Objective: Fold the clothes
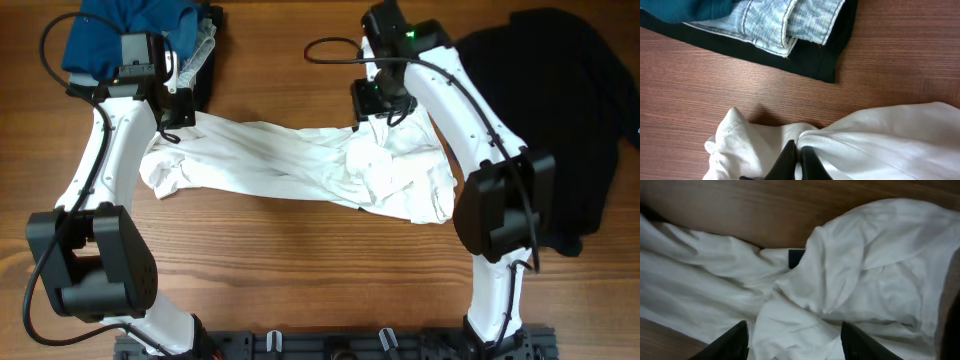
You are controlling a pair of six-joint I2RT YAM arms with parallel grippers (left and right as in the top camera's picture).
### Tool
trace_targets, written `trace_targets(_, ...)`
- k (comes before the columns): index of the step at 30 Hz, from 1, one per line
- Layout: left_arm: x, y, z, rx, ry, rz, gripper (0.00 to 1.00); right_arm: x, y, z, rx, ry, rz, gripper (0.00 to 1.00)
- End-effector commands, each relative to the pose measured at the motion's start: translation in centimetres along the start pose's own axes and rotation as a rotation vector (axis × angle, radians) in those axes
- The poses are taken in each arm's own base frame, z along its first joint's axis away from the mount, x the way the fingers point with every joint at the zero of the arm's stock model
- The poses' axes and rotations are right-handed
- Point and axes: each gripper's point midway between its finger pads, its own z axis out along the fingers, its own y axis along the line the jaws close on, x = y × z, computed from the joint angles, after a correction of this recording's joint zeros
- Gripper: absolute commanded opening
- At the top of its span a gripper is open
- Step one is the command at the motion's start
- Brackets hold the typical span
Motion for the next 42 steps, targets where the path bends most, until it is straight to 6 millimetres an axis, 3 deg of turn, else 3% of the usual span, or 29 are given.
trace_targets(1, -0.8, 0.1, -0.9, -0.002, -0.032, -0.014, 0.05, 2.6, -0.2, 3.4, 0.001, 0.12, -0.018, 0.54)
trace_targets(6, -0.8, 0.1, -0.9, -0.002, -0.033, -0.014, 0.05, 5.2, -1.1, 5.9, 0.027, 0.198, -0.046, 0.5)
trace_targets(11, -0.8, 0.1, -0.9, -0.002, -0.032, -0.014, 0.05, 3.7, -1.7, 7.1, 0.051, 0.121, -0.082, 0.49)
trace_targets(12, -0.8, 0.1, -0.9, -0.002, -0.032, -0.014, 0.05, 3.1, -1.8, 7.2, 0.055, 0.096, -0.085, 0.43)
trace_targets(15, -0.8, 0.1, -0.9, -0.002, -0.032, -0.014, 0.05, 2.9, -2.0, 7.2, 0.059, 0.091, -0.084, 0.04)
trace_targets(19, -0.8, 0.1, -0.9, -0.002, -0.032, -0.014, 0.04, 3.6, -2.5, 6.9, 0.062, 0.121, -0.067, 0.04)
trace_targets(22, -0.8, 0.1, -0.9, -0.002, -0.032, -0.014, 0.04, 2.2, -3.7, 3.8, 0.061, 0.061, -0.031, 0.04)
trace_targets(23, -0.8, 0.1, -0.9, -0.002, -0.032, -0.014, 0.04, 0.6, -4.1, 1.9, 0.058, -0.003, -0.021, 0.04)
trace_targets(27, -0.8, 0.1, -0.9, -0.002, -0.032, -0.014, 0.04, -9.3, -6.7, -8.5, 0.057, -0.416, 0.031, 0.04)
trace_targets(28, -0.8, 0.1, -0.9, -0.002, -0.032, -0.014, 0.04, -9.9, -7.1, -9.1, 0.059, -0.445, 0.039, 0.04)
trace_targets(31, -0.8, 0.2, -0.9, -0.003, -0.032, -0.014, 0.04, -8.3, -8.7, -8.8, 0.063, -0.38, 0.096, 0.04)
trace_targets(34, -0.7, 0.6, -0.8, -0.013, -0.031, -0.021, 0.04, -4.7, -9.3, -8.2, 0.031, -0.239, 0.128, 0.04)
trace_targets(38, -0.2, 3.7, -0.8, -0.132, -0.012, -0.048, 0.04, 0.0, -10.1, -7.6, 0.027, -0.05, 0.152, 0.04)
trace_targets(42, 1.7, 4.2, -0.9, -0.136, 0.067, -0.047, 0.04, 1.2, -10.4, -7.6, 0.027, 0.001, 0.159, 0.04)
